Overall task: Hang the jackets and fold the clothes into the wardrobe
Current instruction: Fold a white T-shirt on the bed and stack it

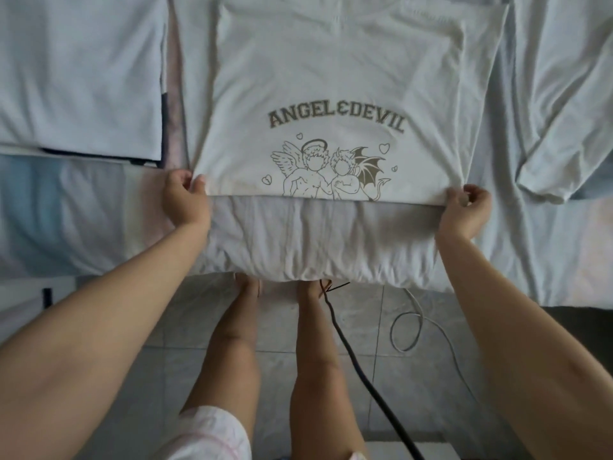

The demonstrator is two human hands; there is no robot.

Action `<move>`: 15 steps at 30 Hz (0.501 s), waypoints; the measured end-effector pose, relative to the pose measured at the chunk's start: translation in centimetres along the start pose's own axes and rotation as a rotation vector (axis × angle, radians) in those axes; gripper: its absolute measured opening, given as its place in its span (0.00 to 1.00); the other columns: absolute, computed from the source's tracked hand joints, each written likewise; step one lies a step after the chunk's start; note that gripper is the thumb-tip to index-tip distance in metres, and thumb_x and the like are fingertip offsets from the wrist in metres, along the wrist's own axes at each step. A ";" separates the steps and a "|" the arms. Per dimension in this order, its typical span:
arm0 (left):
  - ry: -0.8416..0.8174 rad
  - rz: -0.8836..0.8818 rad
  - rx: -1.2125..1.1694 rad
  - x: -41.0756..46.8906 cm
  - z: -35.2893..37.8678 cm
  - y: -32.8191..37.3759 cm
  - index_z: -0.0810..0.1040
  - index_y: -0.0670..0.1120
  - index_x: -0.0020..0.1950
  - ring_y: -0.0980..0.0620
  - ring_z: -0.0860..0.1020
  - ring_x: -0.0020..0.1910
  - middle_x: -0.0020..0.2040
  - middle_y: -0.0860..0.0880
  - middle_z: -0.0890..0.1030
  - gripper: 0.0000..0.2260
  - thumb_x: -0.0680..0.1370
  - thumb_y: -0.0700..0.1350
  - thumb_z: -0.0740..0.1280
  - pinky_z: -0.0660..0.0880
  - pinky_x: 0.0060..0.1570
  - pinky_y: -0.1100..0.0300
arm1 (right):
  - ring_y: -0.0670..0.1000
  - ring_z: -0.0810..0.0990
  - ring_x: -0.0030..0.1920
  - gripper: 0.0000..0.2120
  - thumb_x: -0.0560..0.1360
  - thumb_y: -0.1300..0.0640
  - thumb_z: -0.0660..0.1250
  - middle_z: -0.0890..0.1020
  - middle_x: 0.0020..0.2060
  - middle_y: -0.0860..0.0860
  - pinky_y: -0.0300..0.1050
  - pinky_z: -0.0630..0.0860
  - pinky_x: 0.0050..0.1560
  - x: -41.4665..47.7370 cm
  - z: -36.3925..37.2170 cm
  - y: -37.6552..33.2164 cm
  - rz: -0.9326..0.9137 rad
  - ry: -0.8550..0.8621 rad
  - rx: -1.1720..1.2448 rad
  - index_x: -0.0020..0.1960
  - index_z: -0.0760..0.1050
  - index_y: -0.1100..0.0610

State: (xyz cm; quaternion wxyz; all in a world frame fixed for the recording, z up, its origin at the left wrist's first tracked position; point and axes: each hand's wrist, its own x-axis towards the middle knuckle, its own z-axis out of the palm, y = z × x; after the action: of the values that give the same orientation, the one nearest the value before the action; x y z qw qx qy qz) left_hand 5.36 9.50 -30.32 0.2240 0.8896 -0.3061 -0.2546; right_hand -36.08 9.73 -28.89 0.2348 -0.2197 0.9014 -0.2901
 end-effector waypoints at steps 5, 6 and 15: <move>-0.149 -0.184 -0.091 0.5 -1.1 0.0 0.79 0.37 0.52 0.49 0.74 0.43 0.46 0.41 0.79 0.14 0.76 0.48 0.69 0.69 0.43 0.60 | 0.41 0.71 0.32 0.06 0.77 0.60 0.65 0.71 0.35 0.48 0.37 0.67 0.40 -0.1 -1.2 -0.1 0.036 -0.078 0.015 0.47 0.67 0.56; -0.158 -0.195 -0.075 0.5 -1.3 -0.1 0.79 0.38 0.49 0.50 0.73 0.42 0.43 0.42 0.78 0.14 0.76 0.50 0.69 0.67 0.42 0.61 | 0.38 0.70 0.28 0.07 0.78 0.61 0.64 0.69 0.33 0.47 0.38 0.69 0.37 -0.1 -1.1 -0.3 0.078 -0.057 0.075 0.44 0.67 0.55; -0.087 -0.391 -0.540 -0.2 -1.9 -0.2 0.69 0.45 0.37 0.62 0.72 0.21 0.33 0.47 0.71 0.12 0.78 0.37 0.66 0.71 0.26 0.71 | 0.45 0.78 0.28 0.07 0.78 0.60 0.65 0.78 0.39 0.56 0.37 0.77 0.30 -0.7 -0.9 -0.6 0.457 0.050 0.458 0.41 0.74 0.59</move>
State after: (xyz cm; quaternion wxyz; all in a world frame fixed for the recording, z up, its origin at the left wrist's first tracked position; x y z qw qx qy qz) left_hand 6.40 10.24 -28.91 0.3854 0.8281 -0.0605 -0.4026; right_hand -35.88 10.03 -27.67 0.3148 0.0542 0.8442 -0.4304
